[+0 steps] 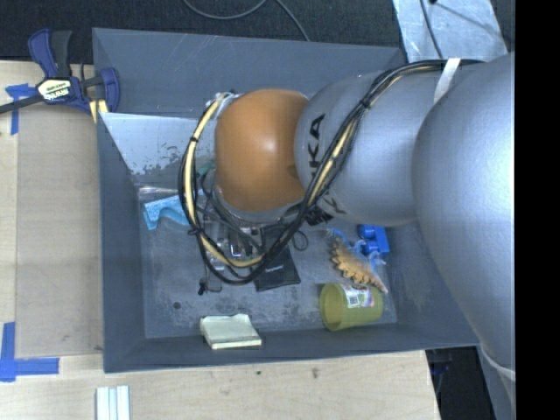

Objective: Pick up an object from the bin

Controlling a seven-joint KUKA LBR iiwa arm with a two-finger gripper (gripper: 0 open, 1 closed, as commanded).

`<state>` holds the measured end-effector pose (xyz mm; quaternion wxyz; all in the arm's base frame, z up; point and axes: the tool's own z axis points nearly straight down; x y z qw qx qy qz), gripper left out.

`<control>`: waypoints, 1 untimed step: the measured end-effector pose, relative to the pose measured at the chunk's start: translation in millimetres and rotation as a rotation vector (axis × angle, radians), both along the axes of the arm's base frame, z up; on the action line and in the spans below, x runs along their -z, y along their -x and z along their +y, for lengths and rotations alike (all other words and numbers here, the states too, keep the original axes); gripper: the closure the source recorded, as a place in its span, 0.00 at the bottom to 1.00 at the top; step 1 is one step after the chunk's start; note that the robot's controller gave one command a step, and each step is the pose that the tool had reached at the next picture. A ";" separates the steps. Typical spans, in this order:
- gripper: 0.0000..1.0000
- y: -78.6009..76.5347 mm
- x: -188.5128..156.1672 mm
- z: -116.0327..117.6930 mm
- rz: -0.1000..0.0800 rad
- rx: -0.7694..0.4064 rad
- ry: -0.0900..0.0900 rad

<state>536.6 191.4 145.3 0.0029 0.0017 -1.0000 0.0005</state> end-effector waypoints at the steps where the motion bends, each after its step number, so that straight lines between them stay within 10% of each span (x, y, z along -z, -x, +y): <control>1: 0.00 -1.9 -4.8 -0.7 -0.008 0.003 -0.002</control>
Offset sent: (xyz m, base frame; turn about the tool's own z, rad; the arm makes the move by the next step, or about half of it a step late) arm 0.0081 -0.0459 -0.0456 -0.1138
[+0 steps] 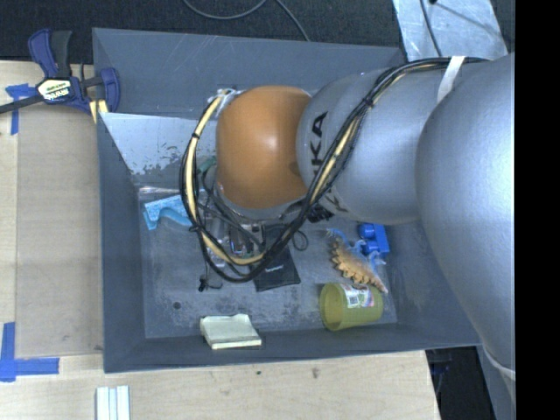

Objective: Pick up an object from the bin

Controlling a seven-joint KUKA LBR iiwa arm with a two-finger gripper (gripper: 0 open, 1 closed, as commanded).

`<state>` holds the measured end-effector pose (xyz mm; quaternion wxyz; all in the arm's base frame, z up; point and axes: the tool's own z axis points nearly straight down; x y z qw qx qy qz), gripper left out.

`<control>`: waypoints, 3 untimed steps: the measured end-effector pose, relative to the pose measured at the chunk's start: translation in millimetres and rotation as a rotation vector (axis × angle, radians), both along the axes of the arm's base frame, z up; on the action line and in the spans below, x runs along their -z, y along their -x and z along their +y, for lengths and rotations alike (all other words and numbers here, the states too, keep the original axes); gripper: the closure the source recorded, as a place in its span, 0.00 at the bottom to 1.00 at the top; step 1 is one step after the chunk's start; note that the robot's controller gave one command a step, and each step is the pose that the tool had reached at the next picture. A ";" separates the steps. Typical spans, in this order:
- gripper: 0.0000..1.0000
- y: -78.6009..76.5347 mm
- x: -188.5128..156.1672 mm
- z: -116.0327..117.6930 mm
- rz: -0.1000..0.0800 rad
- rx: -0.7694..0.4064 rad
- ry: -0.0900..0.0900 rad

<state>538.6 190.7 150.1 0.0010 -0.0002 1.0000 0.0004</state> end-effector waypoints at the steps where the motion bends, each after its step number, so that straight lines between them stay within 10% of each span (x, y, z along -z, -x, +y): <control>1: 0.00 -3.3 19.1 -16.6 -0.001 -0.053 -0.001; 3: 0.00 -31.4 49.2 -78.3 -0.003 -0.223 0.001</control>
Offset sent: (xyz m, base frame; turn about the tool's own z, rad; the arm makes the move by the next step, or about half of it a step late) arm 0.0360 -0.0653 -0.0514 -0.1200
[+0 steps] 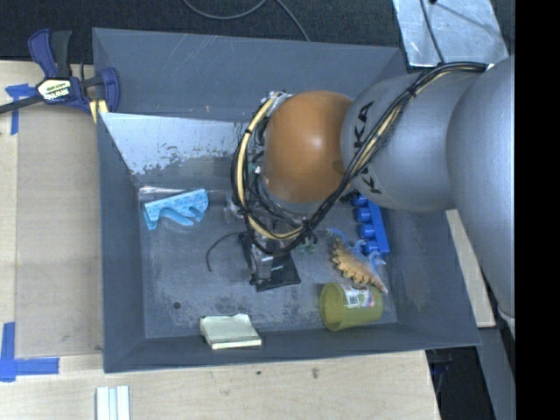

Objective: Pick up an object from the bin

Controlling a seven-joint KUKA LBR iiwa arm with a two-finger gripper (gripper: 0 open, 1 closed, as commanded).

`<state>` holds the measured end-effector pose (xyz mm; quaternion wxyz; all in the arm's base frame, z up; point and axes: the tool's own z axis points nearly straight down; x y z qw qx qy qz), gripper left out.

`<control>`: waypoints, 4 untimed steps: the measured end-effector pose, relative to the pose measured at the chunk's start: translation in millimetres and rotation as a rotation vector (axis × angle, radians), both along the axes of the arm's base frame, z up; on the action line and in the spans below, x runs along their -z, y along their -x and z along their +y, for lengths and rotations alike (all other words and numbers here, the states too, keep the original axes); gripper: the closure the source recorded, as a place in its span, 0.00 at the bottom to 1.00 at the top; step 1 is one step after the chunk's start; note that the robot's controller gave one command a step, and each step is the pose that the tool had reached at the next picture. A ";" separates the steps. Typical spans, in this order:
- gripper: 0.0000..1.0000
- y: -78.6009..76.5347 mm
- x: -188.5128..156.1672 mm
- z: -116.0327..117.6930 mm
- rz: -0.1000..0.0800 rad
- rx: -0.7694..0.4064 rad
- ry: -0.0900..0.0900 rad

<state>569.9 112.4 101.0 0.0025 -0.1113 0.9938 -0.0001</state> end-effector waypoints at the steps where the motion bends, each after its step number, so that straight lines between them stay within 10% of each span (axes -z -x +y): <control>1: 0.00 -29.5 8.9 -37.3 -0.005 -0.225 -0.001; 2: 0.00 -31.3 17.8 -64.5 -0.007 -0.170 0.000; 3: 1.00 -45.3 21.7 -76.9 -0.010 -0.256 -0.002; 4: 1.00 -45.3 21.7 -77.0 -0.009 -0.255 -0.002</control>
Offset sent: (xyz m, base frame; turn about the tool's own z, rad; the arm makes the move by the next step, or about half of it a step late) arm 0.0187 -0.0746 -0.0234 -0.1459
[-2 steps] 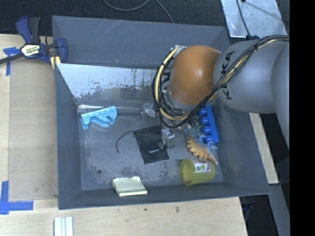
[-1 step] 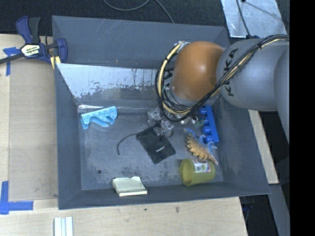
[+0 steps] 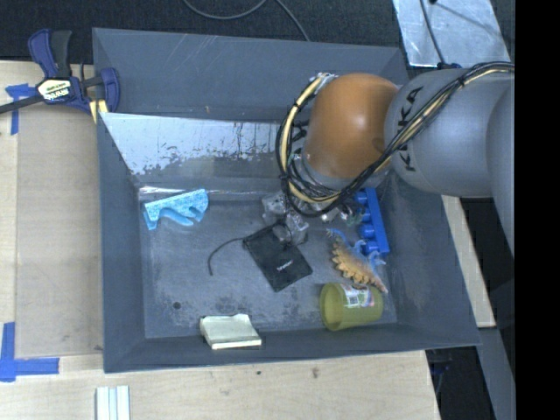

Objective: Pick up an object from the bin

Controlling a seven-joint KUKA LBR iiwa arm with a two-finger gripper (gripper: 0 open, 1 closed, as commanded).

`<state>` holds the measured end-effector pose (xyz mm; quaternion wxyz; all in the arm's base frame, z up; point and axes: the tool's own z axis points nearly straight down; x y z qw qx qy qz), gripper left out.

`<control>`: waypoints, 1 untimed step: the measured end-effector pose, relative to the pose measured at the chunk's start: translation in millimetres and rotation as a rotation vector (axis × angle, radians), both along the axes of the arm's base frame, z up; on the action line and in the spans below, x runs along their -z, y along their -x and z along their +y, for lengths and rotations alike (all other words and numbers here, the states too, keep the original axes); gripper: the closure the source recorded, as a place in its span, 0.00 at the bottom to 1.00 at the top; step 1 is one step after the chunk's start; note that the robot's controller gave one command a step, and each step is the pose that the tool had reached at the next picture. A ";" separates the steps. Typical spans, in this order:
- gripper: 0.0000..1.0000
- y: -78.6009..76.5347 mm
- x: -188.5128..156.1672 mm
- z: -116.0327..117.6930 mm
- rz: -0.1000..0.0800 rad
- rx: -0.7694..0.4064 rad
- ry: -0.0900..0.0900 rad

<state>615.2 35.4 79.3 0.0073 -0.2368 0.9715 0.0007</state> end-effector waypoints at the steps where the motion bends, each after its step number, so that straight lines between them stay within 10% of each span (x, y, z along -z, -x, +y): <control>1: 1.00 -8.9 -60.0 -8.7 0.000 0.004 -0.001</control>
Offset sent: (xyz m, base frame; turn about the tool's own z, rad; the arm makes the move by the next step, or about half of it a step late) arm -0.0130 -0.0090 0.1263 0.0267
